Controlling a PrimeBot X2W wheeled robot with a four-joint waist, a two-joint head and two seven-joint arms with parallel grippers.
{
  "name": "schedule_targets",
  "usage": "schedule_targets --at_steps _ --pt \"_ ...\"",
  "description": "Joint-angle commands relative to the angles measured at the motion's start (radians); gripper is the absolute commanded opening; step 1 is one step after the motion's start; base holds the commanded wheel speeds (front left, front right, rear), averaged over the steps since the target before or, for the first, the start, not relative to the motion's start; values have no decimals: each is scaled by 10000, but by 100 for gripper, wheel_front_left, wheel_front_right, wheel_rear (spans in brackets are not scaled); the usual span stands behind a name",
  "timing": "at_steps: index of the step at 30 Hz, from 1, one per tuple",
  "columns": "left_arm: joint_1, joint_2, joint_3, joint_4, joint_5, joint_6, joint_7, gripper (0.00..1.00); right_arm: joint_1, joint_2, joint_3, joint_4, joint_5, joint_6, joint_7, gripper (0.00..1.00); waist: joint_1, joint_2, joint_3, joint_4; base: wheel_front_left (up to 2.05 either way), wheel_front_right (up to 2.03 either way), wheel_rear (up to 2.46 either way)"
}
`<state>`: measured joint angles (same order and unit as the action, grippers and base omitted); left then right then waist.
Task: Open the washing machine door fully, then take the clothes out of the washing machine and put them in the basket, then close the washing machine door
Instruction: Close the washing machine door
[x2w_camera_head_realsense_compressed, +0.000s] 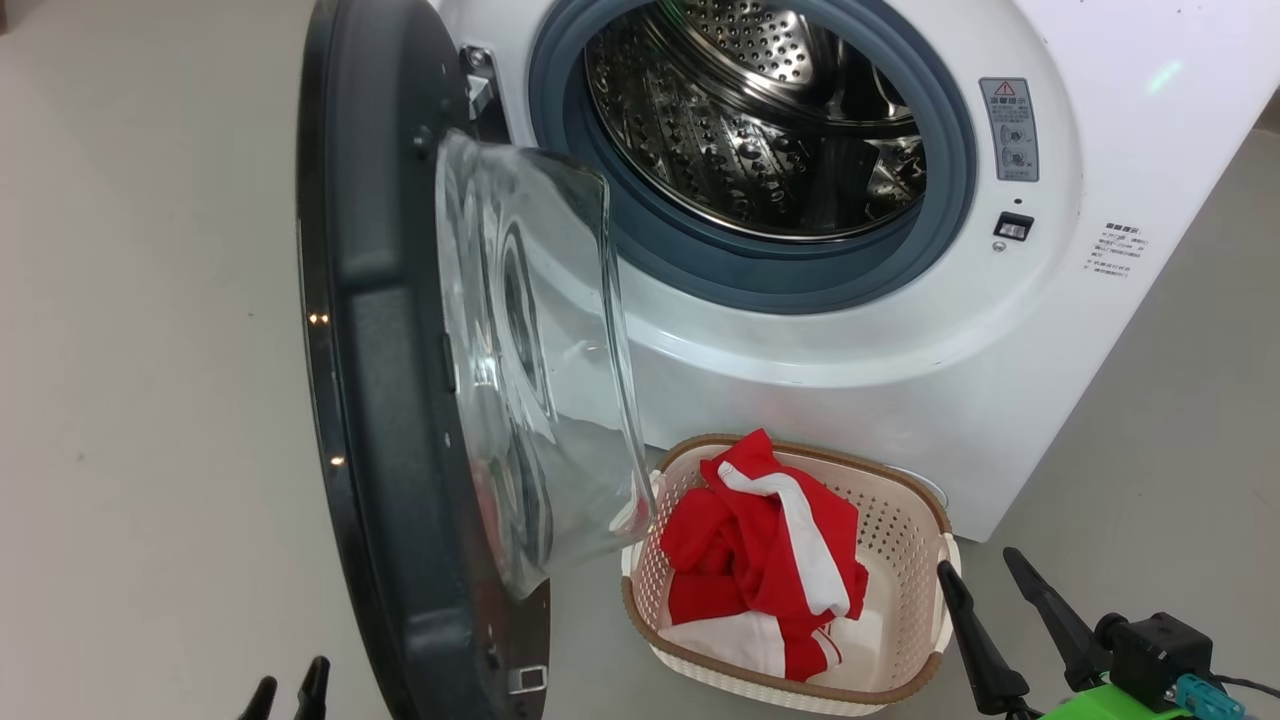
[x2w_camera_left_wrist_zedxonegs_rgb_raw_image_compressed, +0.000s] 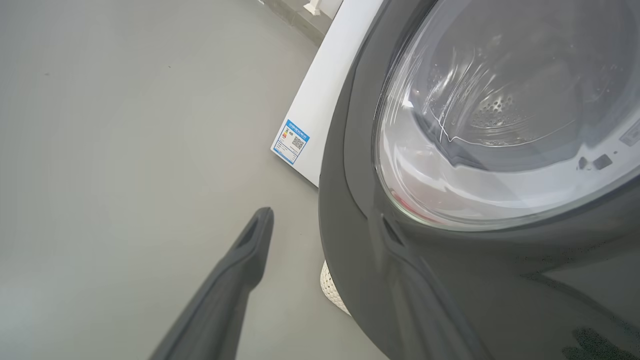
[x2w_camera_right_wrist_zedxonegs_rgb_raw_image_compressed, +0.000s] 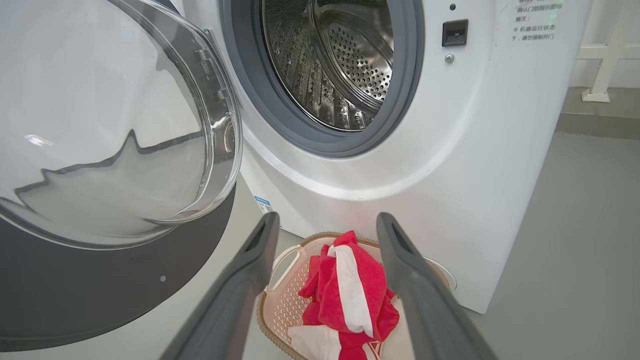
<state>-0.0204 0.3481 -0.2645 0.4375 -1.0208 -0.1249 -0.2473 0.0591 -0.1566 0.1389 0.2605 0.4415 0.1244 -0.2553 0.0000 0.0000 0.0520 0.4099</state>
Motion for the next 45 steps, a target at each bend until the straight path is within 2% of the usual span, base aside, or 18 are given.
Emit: schedule_targets --at_steps 1,3,4,10,15,21,28,36,45 --pt "-468 60 657 -68 840 -57 -134 100 -273 -161 182 -199 108 63 -65 100 0 0 -5 13 0 0 0" --pt "-449 -301 1315 -194 1717 -25 -139 100 -268 -159 169 -200 110 63 -65 100 0 0 -8 23 0 0 0" --pt "-449 -301 1315 -194 1717 -25 -139 100 -268 -159 169 -200 110 63 -65 100 0 0 -8 23 0 0 0" --pt "-56 -1436 2643 -897 4552 66 -143 100 -284 -164 153 -202 103 63 -65 100 0 0 -4 22 0 0 0" --pt "271 -2269 3574 -1691 6395 70 -143 100 -294 -172 154 -201 104 63 -65 100 0 0 -28 17 0 0 0" --pt "586 -2790 4226 -2722 8013 50 -144 100 -302 -188 148 -223 96 63 -65 100 0 0 -78 22 0 0 0" --pt "957 -2964 4488 -3465 8686 111 -144 100 -342 -197 186 -318 86 63 -65 100 0 0 -123 -15 0 0 0" --pt "1124 -2976 4165 -3302 8344 377 -145 100 -308 -175 159 -300 73 63 -65 100 0 0 -71 -28 0 0 0" --pt "1103 -2978 4154 -3219 8238 427 -145 100 -294 -140 141 -273 77 63 -65 100 0 0 -116 -53 0 0 0"
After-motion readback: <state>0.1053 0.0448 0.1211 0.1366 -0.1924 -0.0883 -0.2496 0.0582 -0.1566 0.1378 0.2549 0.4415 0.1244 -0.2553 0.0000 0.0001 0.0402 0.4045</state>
